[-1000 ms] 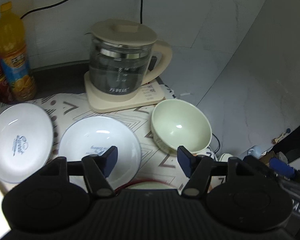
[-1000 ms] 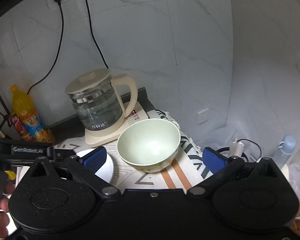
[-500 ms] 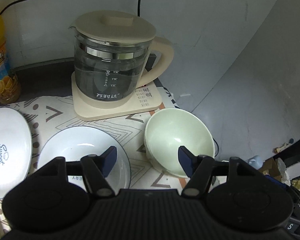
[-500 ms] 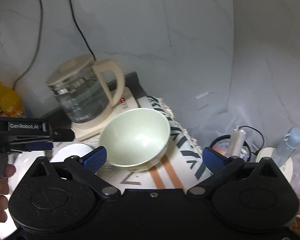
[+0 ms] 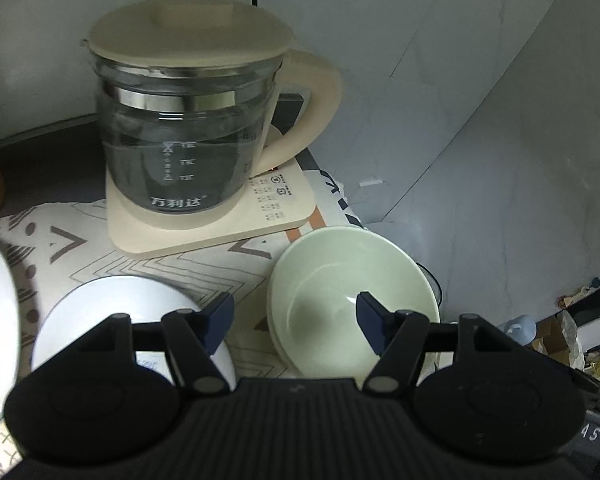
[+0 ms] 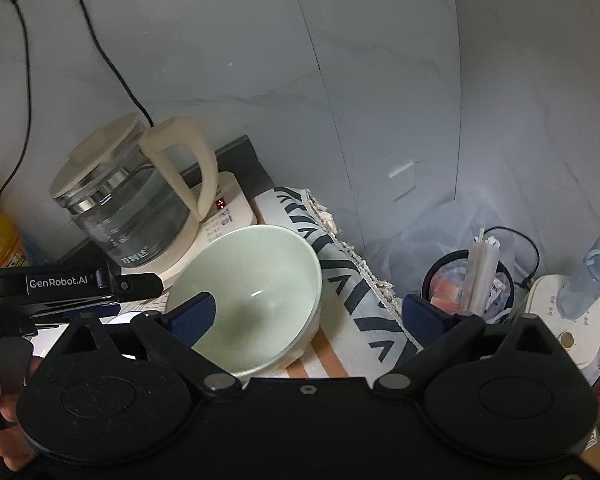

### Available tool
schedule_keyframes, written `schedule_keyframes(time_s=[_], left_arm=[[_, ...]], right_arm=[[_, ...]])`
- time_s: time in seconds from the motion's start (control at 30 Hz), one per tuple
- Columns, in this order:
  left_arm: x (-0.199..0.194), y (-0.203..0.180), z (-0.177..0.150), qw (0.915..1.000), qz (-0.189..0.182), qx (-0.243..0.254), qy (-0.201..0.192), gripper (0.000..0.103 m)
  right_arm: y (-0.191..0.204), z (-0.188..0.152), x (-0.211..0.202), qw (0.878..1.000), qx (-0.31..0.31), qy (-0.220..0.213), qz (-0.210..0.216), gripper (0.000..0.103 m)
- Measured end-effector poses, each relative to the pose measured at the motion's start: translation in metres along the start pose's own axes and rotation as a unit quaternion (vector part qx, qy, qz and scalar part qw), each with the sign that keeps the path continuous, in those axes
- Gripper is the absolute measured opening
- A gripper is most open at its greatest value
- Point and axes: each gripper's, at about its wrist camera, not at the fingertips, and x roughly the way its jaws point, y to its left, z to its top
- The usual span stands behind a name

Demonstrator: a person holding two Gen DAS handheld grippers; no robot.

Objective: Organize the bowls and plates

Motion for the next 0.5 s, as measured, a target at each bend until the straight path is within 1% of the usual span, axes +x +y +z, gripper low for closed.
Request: schedule_keyframes(time_s=[0.03,0.1,0.13,0.2,0.27,0.3,0.33,0.4,0.5], left_arm=[[0.004,0.0,0.001,1.0,0.0,-0.004,0.002,0.066],[0.012,-0.003,0.002,0.9999,-0.007,-0.008,0.005,0.065],[0.016,-0.004,0.003,0.9999,-0.007,-0.008,0.007,0.065],[0.023,-0.005,0.003,0.9999,-0.002,-0.008,0.013,0.065],[0.03,-0.006,0.001,0.9998,0.001,-0.014,0.018,0.063],[0.034,-0.005,0.0,0.9996,-0.001,-0.016,0.023,0.062],[0.037,-0.004,-0.001,0.9995,-0.002,-0.017,0.028,0.062],[0.043,-0.002,-0.002,0.9993,0.01,-0.018,0.032,0.06],[0.051,0.002,-0.002,0.9986,0.015,-0.028,0.042,0.052]], right_arm=[[-0.001,0.002,0.004,1.0,0.001,0.003,0.001,0.096],[-0.003,0.004,0.012,1.0,0.004,0.011,-0.001,0.089],[-0.003,0.004,0.017,1.0,0.007,0.016,-0.004,0.087],[-0.005,0.005,0.026,0.999,0.018,0.03,-0.001,0.075],[-0.007,0.005,0.035,0.999,0.027,0.044,0.009,0.068],[-0.006,0.004,0.041,0.998,0.029,0.053,0.01,0.066],[-0.006,0.003,0.045,0.998,0.031,0.059,0.009,0.066],[-0.005,0.001,0.054,0.997,0.032,0.074,0.002,0.063],[-0.005,-0.002,0.065,0.995,0.037,0.09,0.004,0.057]])
